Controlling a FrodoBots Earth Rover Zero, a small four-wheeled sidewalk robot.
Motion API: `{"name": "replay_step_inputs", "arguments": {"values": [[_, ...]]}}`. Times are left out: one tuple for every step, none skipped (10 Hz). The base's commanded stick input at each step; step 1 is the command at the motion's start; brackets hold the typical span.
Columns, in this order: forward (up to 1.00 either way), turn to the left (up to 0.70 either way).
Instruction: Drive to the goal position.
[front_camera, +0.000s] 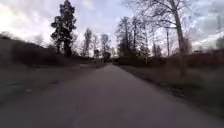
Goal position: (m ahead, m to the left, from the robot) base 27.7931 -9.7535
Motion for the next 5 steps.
{"name": "replay_step_inputs", "arguments": {"values": [[1.00, 0.01], [1.00, 0.01], [1.00, 0.01], [1.00, 0.01], [1.00, 0.01]]}}
